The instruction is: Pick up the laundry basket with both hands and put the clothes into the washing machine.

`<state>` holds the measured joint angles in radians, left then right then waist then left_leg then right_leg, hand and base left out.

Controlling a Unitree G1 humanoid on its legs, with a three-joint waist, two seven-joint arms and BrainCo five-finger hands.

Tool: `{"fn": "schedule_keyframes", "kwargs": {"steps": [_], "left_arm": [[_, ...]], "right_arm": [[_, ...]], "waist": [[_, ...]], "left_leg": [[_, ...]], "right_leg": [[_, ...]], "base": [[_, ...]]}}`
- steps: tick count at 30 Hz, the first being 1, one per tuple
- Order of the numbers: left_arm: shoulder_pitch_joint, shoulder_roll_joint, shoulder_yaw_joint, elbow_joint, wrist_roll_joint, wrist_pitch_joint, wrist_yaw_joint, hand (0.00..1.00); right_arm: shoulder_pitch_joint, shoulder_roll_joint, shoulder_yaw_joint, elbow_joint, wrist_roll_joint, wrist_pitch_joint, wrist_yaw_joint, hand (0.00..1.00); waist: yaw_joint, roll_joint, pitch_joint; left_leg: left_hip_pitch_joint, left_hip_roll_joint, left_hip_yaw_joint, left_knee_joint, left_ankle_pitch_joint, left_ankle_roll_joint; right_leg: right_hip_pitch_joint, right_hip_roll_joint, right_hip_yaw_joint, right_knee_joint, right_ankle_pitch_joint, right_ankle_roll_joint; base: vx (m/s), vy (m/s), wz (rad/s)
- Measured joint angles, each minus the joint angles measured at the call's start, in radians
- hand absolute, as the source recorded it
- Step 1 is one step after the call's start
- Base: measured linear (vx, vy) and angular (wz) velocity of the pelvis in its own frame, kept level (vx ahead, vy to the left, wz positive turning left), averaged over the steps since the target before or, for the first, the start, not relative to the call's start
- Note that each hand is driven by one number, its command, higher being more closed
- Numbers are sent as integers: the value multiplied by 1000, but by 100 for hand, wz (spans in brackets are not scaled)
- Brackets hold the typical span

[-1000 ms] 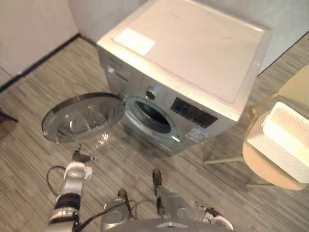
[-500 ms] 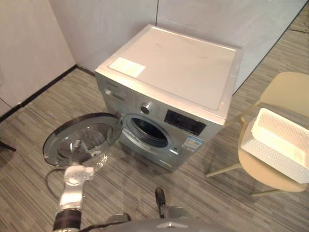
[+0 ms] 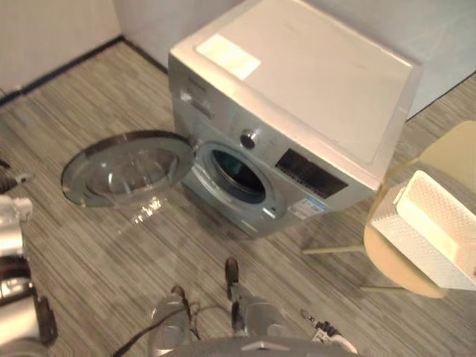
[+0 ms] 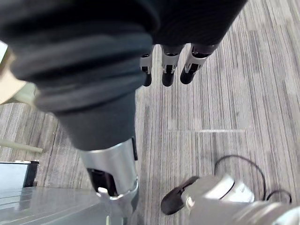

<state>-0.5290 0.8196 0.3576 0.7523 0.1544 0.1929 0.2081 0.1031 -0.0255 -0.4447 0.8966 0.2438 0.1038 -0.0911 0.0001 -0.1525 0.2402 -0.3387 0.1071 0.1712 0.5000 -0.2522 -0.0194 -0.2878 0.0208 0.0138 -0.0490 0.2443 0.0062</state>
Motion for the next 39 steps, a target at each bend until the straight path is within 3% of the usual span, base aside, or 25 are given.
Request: {"fn": "schedule_keyframes", "kwargs": {"steps": [4,7,11,14,17,25,29,37,39], "left_arm": [[-197,63,-143,15,59,4,-19,0],[-279,76,-202,39,128,10,-18,0],[-448,109,-264,93,223,46,-1,0],[-564,110,-345,125,293,63,0,0],[-588,100,-420,134,379,62,-2,0],[-596,57,-486,298,564,54,-193,0],[-575,45,-540,297,633,48,-249,0],[-488,45,-841,177,672,34,-471,0],[-459,65,-875,102,639,28,-485,0]], "right_arm": [[-4,-3,64,-22,47,-15,-4,0],[-9,-4,122,-42,78,-28,-5,0],[-70,-7,205,-76,111,-57,-5,0],[-91,-7,269,-98,131,-75,-5,0],[-105,-23,310,-94,162,-101,-6,0],[-155,-25,345,11,160,-96,5,0],[-160,-24,342,58,148,-74,23,0],[-200,-25,341,73,144,-57,49,0],[-200,-24,342,71,142,-55,62,0]], "waist": [[2,-48,61],[15,-65,85],[31,-87,180],[22,-109,215],[-7,-110,215],[-16,-111,214],[-23,-111,214],[-17,-111,214],[-10,-110,214]], "left_leg": [[-75,15,-44,43,7,-8],[-90,18,-63,40,16,-21],[-100,13,-80,14,39,-37],[-105,8,-106,-16,61,-46],[-106,2,-140,-55,84,-55],[-70,-8,-160,-148,140,-66],[-46,-16,-167,-172,158,-67],[-29,-34,-145,-172,160,-55],[-26,-43,-137,-169,157,-49]], "right_leg": [[-33,10,-40,3,-9,-22],[-44,17,-56,3,-8,-28],[-60,21,-67,2,3,-31],[-63,21,-85,-4,4,-33],[-65,20,-107,-8,5,-34],[-59,15,-111,-8,-2,-42],[-40,9,-112,-5,-11,-40],[-31,-19,-99,7,-31,-16],[-32,-27,-88,11,-28,-8]], "base": [[-116,-11,27],[-3,-29,12],[7,-24,8],[24,-31,28],[37,-11,30],[26,0,11],[-7,30,15],[-25,66,2],[-11,91,-8]]}}
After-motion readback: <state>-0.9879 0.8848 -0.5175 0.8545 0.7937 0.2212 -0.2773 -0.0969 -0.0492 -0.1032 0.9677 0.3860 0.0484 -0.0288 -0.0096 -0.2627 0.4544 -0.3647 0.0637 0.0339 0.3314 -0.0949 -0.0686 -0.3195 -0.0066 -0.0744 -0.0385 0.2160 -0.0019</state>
